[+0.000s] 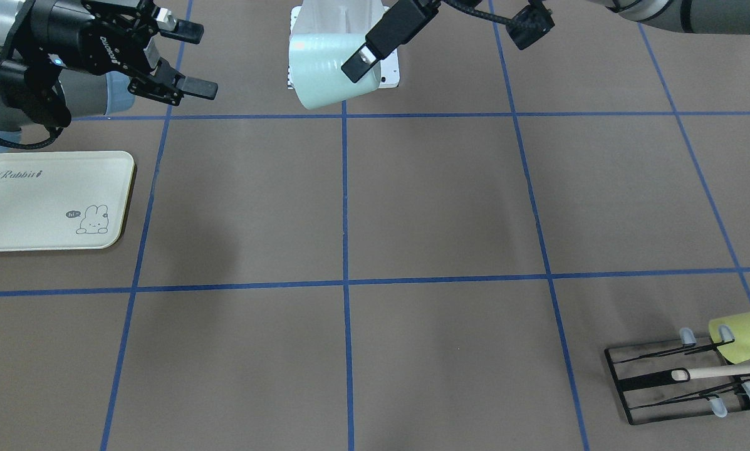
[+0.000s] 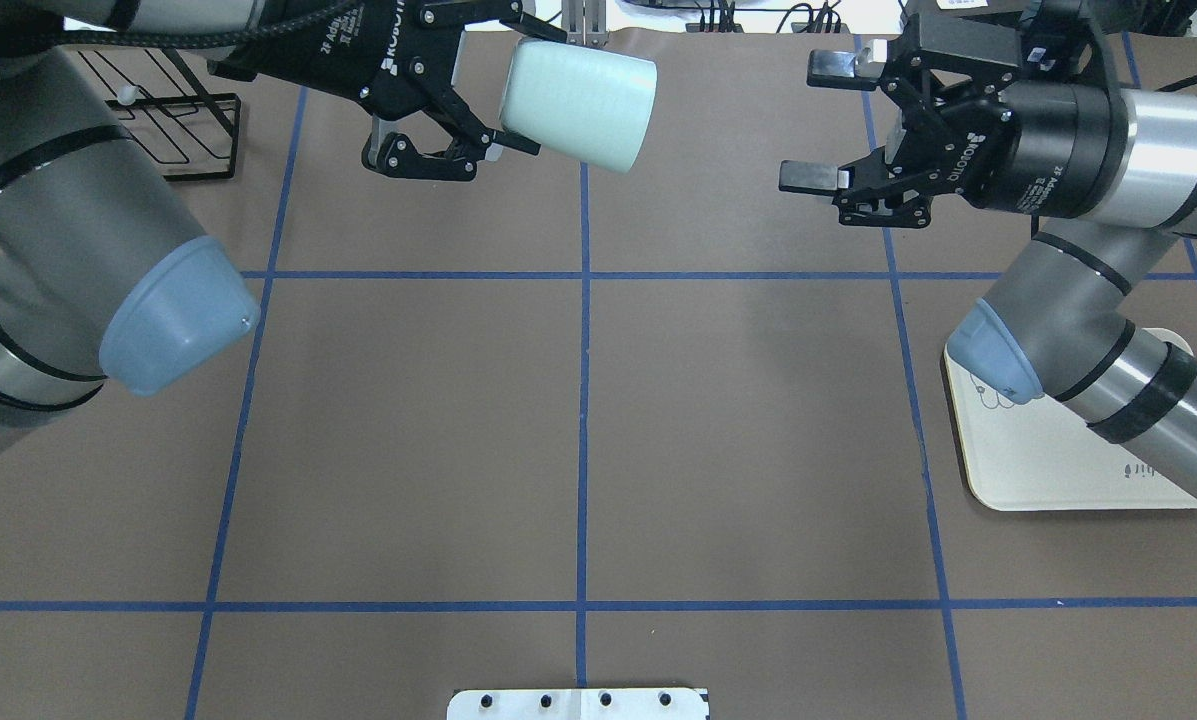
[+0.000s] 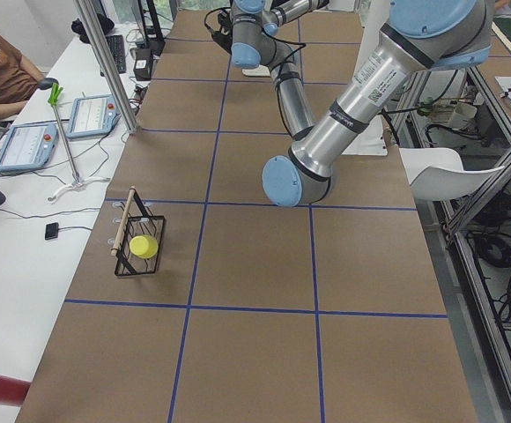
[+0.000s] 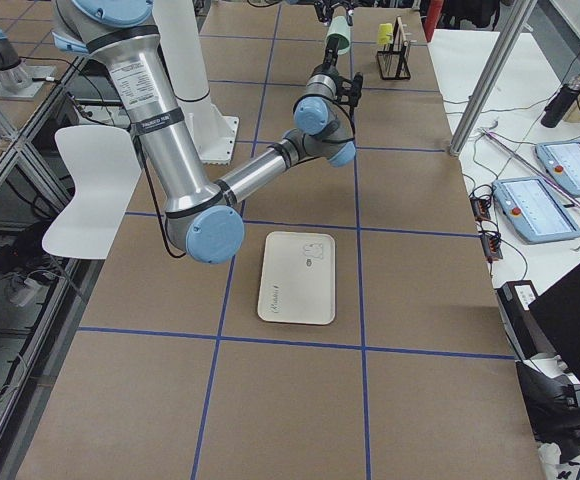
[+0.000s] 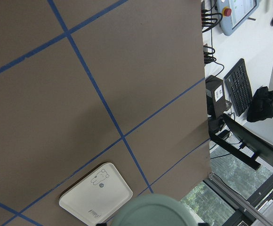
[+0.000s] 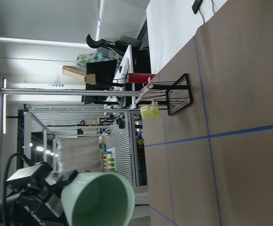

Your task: Left arm grabs green cup and hands to right arm on tray

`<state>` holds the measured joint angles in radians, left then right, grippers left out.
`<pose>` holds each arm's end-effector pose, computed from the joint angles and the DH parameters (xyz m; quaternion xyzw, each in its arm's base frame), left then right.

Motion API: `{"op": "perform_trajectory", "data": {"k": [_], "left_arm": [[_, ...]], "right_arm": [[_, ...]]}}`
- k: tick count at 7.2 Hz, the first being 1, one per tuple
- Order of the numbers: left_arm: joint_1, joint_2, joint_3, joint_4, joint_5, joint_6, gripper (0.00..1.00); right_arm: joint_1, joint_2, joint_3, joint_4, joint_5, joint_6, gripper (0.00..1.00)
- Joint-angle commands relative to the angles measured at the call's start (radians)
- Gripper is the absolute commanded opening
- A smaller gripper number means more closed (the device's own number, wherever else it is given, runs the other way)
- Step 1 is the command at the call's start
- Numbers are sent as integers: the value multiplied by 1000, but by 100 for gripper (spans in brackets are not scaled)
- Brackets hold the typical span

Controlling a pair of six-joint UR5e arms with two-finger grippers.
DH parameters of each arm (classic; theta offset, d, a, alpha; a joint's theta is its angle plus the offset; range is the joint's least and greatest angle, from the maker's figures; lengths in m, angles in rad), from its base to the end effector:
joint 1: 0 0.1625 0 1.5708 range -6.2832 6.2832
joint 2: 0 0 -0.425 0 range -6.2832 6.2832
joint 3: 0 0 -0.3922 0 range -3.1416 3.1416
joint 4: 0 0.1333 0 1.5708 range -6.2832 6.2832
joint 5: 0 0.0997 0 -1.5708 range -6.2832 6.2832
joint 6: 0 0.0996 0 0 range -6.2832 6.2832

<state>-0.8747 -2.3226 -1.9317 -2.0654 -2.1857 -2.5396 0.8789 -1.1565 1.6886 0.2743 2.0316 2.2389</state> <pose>0.2889 -0.4640 0.0186 -0.2421 0.6755 -0.3953 0.5734 -0.2497 -0.4409 0.2192 0.0103 -0.9073 0.1021 0.4078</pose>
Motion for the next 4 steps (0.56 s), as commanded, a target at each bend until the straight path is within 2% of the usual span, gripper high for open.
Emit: {"op": "perform_trajectory", "data": {"k": [1,3,4], "left_arm": [[-1,0,3,1,-3,-30,18],[-3,-1,0,-1,-5,-68,18],[-3,-1,-1,-4,-43,-92,18]], "right_arm": [[-70,-5,-9,26,-47,-2,98],[-92,-11,-15,26,-48,-13,98],[-92,-11,-23,25,-51,-13,97]]}}
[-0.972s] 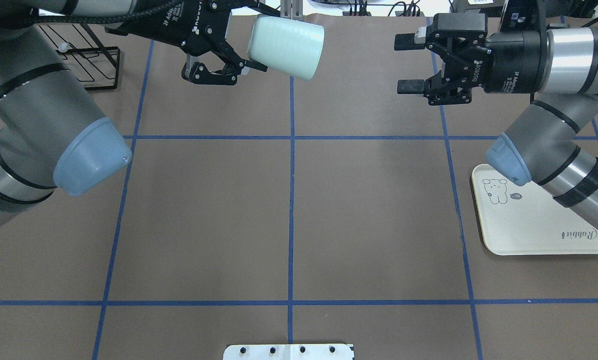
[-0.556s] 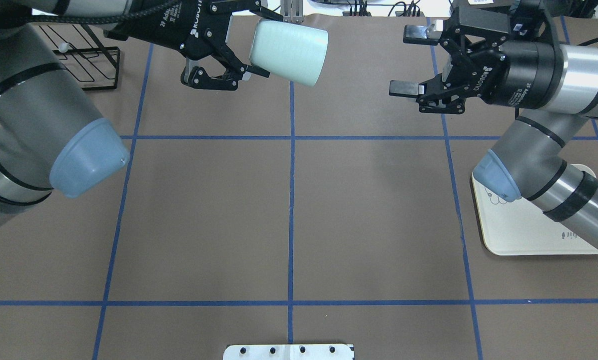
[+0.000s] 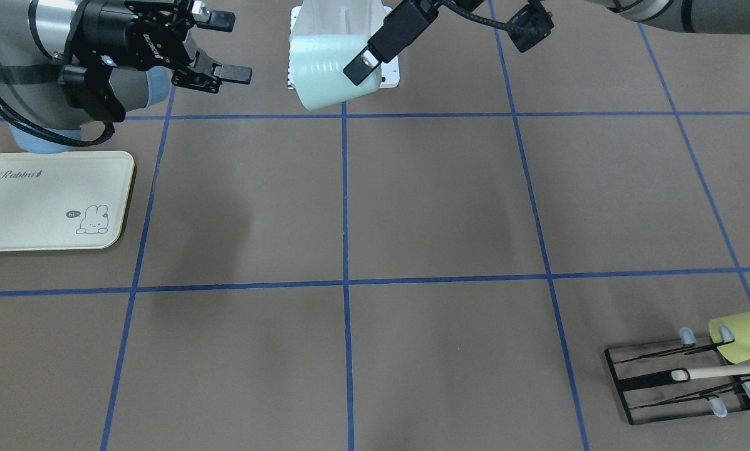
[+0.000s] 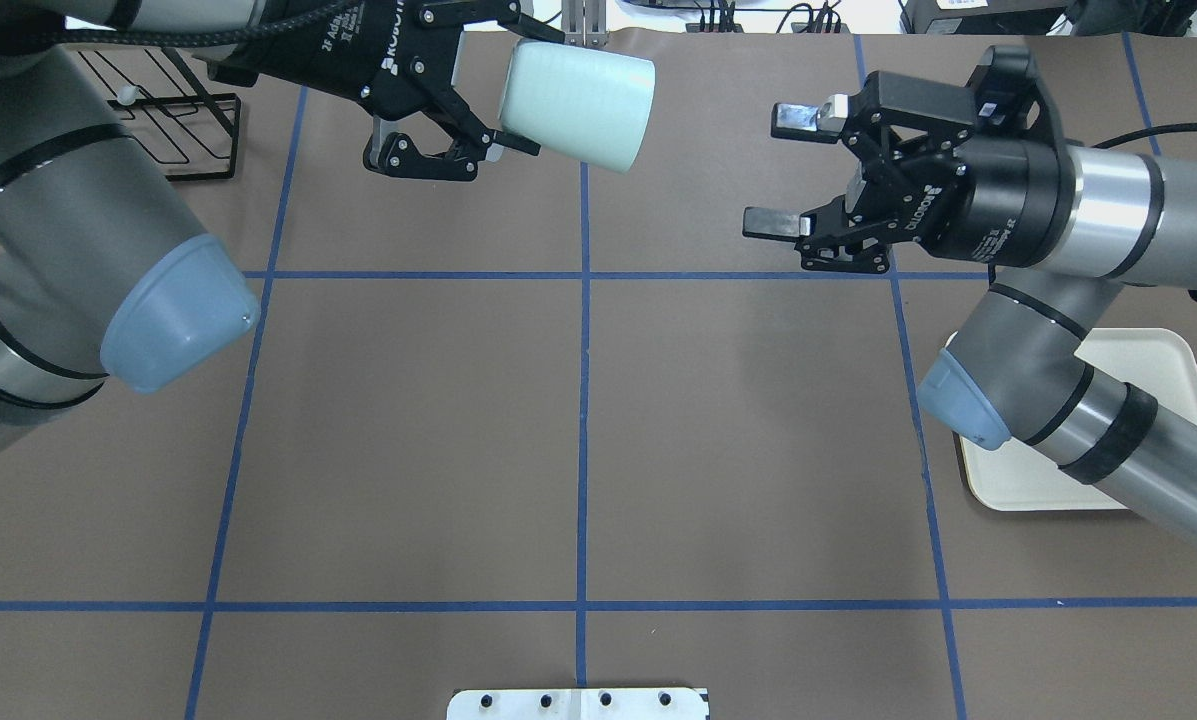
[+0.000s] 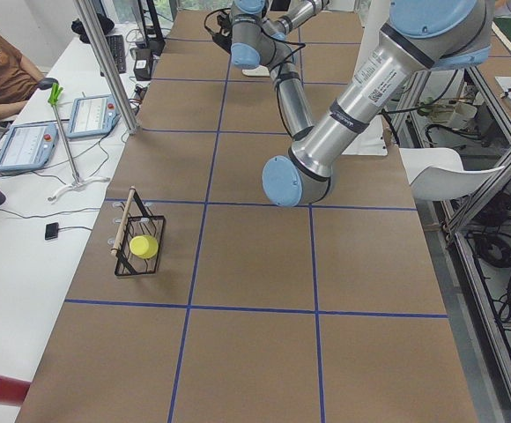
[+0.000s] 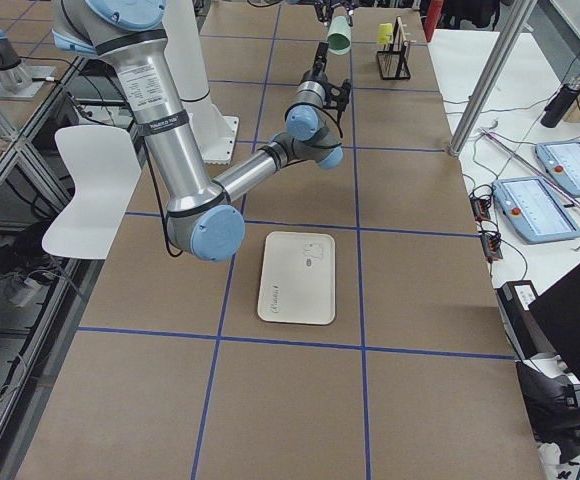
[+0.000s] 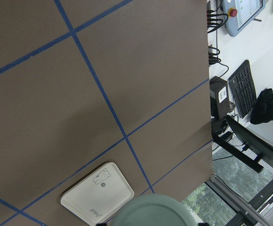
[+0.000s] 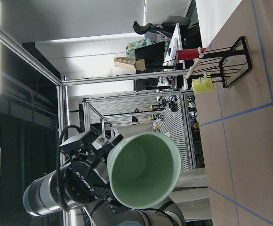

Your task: Left arm grabs green cup and hands to right arm on tray

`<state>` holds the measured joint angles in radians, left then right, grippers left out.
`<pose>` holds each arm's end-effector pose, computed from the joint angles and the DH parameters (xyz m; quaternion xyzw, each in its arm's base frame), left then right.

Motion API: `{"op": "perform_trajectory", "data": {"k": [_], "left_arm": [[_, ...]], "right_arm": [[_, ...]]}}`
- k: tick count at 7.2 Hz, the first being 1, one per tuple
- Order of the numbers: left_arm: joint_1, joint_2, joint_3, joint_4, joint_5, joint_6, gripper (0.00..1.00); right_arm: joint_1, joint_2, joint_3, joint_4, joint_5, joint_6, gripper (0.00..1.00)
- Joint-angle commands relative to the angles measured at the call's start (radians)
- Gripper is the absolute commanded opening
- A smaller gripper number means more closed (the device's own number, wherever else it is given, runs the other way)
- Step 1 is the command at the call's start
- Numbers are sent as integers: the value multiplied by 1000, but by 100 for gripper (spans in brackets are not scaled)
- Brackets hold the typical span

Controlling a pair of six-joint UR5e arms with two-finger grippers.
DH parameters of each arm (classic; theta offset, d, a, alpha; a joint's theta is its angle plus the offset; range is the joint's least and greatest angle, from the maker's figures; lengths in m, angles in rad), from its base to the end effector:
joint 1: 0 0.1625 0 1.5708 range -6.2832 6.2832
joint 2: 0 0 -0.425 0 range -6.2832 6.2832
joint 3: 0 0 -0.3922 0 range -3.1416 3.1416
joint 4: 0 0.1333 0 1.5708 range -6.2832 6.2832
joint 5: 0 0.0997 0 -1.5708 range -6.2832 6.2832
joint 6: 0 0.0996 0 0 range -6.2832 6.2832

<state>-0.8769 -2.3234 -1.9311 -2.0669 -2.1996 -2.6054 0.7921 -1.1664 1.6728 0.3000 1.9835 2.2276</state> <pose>0.2883 -0.4633 0.0182 -0.2678 0.6661 -0.4101 0.5625 -0.2857 -0.4225 0.2281 -0.0149 -0.9112 0.0996 0.3994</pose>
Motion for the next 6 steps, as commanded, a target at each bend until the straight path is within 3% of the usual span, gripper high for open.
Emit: {"op": "perform_trajectory", "data": {"k": [1,6], "left_arm": [[-1,-5,-5,-16,-35,-54,18],[15,-34,0,-67,-38,-217,18]], "right_arm": [[-5,1,-8,-1,-5,-2,96],[-27,11,-18,-2,-48,-2,93]]}}
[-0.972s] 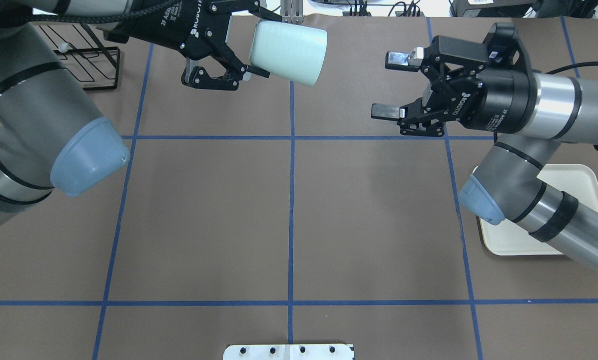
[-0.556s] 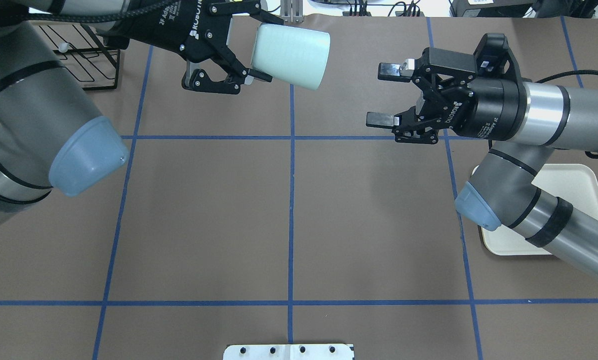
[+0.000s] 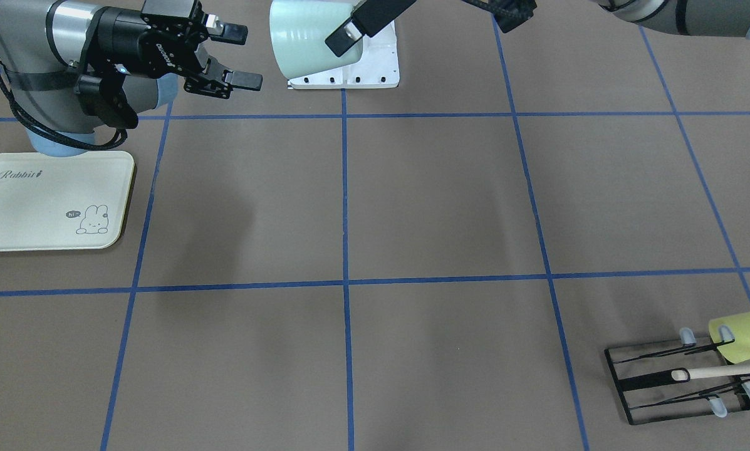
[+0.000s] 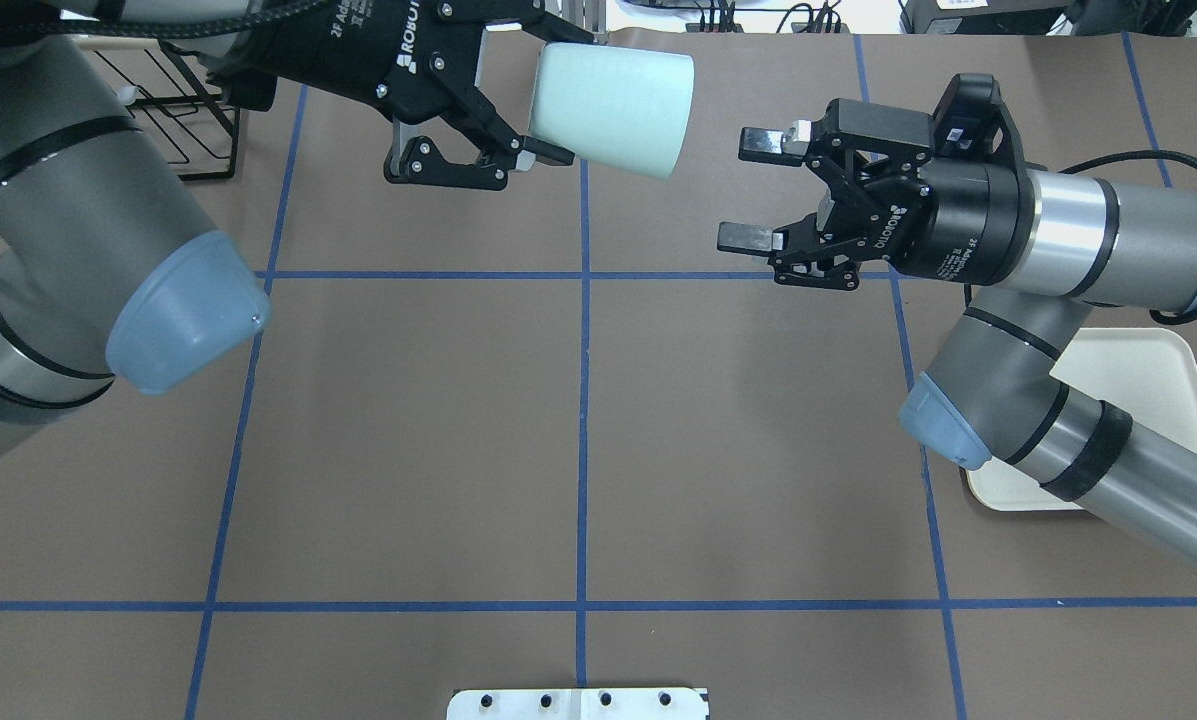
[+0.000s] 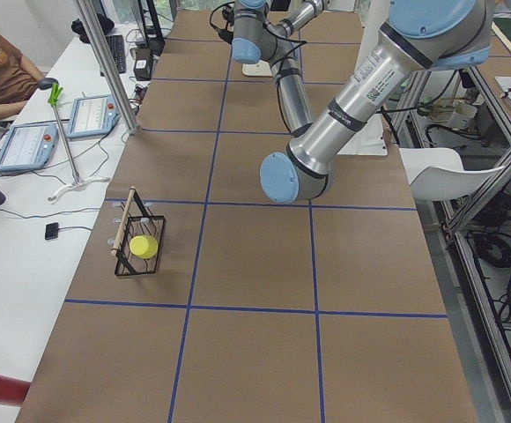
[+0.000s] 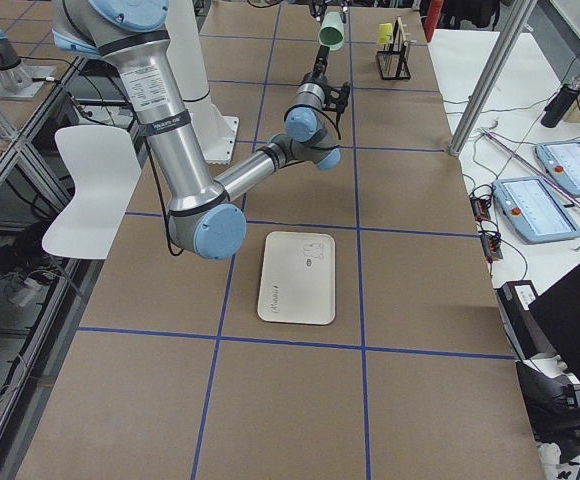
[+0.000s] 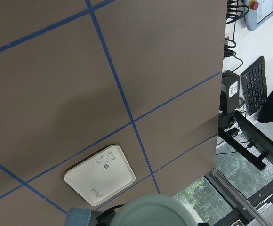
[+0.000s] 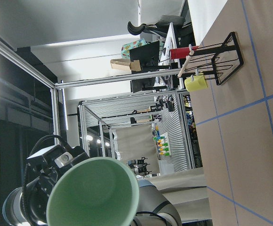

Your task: Left arm grabs green cup and hands to right arm on tray

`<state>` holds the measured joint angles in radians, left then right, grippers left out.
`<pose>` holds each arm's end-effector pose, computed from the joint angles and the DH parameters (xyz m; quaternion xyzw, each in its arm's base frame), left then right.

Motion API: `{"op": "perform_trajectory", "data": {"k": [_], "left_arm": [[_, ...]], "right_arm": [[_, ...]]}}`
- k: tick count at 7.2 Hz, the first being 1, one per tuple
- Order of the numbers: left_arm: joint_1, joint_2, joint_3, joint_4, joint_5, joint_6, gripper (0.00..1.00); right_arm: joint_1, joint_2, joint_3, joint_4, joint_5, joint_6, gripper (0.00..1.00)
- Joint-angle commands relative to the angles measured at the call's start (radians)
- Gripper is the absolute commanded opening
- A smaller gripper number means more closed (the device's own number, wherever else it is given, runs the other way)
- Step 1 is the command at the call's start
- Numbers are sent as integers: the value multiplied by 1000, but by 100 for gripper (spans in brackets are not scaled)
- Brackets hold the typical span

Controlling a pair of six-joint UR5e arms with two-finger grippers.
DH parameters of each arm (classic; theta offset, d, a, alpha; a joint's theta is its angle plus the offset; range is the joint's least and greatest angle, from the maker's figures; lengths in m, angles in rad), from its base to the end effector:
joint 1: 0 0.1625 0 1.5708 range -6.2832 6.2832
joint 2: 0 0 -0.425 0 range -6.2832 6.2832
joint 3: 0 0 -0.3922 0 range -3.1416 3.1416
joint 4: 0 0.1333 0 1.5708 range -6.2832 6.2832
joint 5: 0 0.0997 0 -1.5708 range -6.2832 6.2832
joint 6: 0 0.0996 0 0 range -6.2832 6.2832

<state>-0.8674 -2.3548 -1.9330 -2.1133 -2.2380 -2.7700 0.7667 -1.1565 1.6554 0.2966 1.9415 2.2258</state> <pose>0.2866 -0.4488 -0.0021 -0.3312 0.6607 -0.4138 0.5316 -0.2993 -0.4233 0.2278 -0.0188 -0.9124 0.1131 0.3929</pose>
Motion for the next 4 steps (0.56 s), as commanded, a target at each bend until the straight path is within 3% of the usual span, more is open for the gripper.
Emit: {"op": "perform_trajectory", "data": {"k": [1,4], "left_arm": [[24,-3,2,-31,0,-65,18],[77,-6,-1,-33,1,-69,18]], "right_arm": [[-1,3,0,1,-7,0,92],[-3,3,-11,-1,-18,0,91]]}}
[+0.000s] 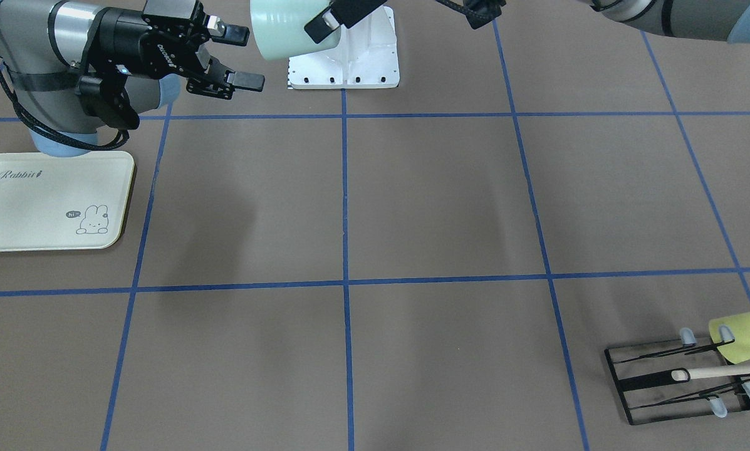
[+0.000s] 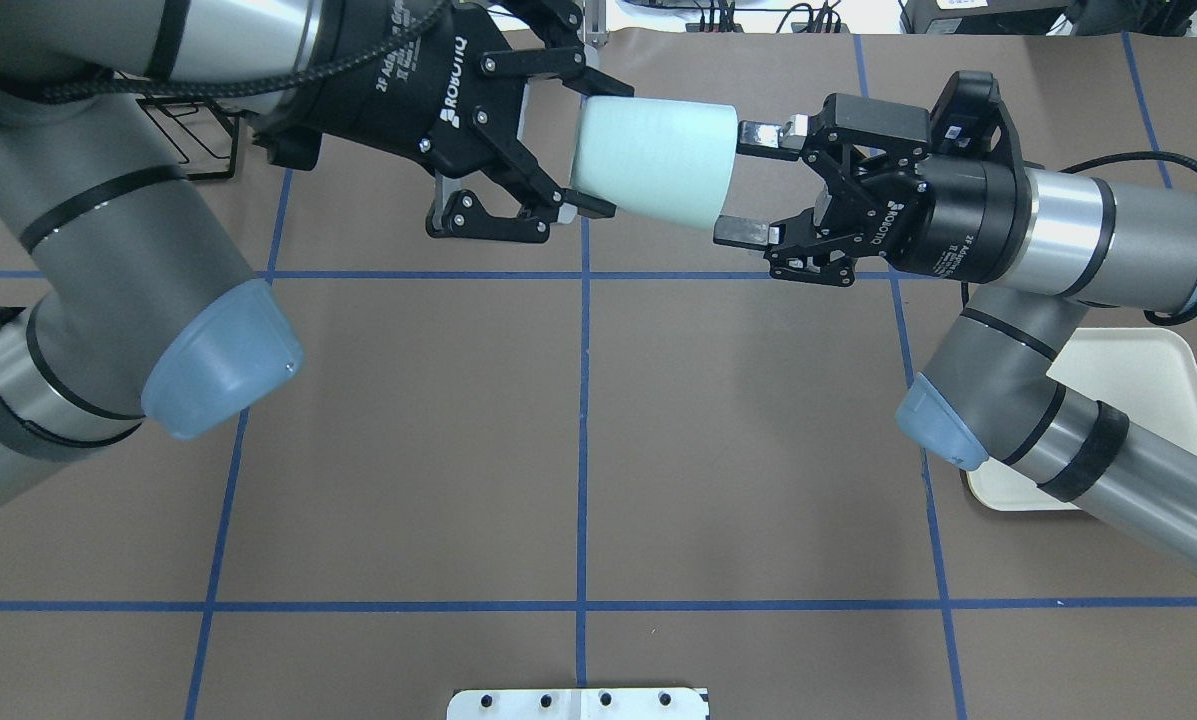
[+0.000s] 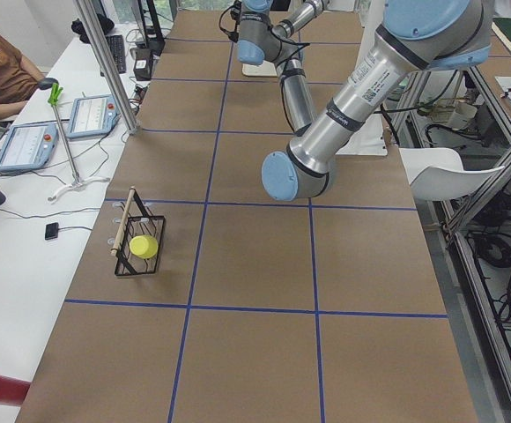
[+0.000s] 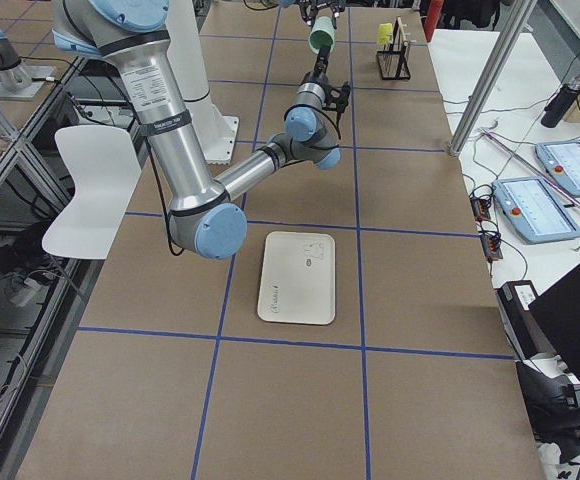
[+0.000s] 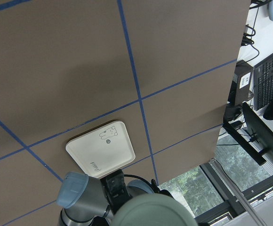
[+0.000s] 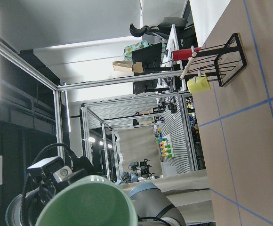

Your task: Left arm grabs green cup and hands to right arm on tray

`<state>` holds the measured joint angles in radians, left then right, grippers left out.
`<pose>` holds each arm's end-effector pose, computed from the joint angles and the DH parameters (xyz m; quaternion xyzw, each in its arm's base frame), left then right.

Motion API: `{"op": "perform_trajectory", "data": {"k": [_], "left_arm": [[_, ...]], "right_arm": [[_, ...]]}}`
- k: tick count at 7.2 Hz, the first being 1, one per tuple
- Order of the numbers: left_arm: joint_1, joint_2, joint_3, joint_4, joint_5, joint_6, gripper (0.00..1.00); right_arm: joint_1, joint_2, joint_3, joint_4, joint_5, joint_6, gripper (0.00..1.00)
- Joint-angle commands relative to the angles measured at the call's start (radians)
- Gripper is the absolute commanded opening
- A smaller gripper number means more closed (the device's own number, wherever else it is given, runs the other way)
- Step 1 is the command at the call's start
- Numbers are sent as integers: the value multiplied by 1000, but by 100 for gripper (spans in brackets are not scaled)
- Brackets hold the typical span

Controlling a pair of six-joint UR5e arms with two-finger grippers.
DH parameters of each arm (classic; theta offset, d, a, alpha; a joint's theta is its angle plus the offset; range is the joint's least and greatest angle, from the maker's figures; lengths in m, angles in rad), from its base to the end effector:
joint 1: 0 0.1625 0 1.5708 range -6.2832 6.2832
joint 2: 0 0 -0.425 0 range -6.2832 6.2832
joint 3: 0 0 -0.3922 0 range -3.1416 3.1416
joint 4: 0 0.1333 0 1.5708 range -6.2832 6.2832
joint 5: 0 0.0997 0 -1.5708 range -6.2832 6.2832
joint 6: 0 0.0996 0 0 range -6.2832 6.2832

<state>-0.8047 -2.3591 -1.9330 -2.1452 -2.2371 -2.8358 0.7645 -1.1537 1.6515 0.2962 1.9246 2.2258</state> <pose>0.3112 -0.4270 -0.0065 -0.3709 0.6502 -0.4018 0.5275 -0.3005 -0.4251 0.2273 -0.0167 -0.9134 0.1194 0.3889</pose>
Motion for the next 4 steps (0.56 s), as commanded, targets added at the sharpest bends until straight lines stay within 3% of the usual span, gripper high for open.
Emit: {"op": "perform_trajectory", "data": {"k": [1,4], "left_arm": [[15,-3,0,-2,-1,-8,18],[13,-3,6,-2,1,-10,18]], "right_arm": [[-8,0,-10,1,-1,-2,91],[-34,0,-13,3,-10,-23,90]]}}
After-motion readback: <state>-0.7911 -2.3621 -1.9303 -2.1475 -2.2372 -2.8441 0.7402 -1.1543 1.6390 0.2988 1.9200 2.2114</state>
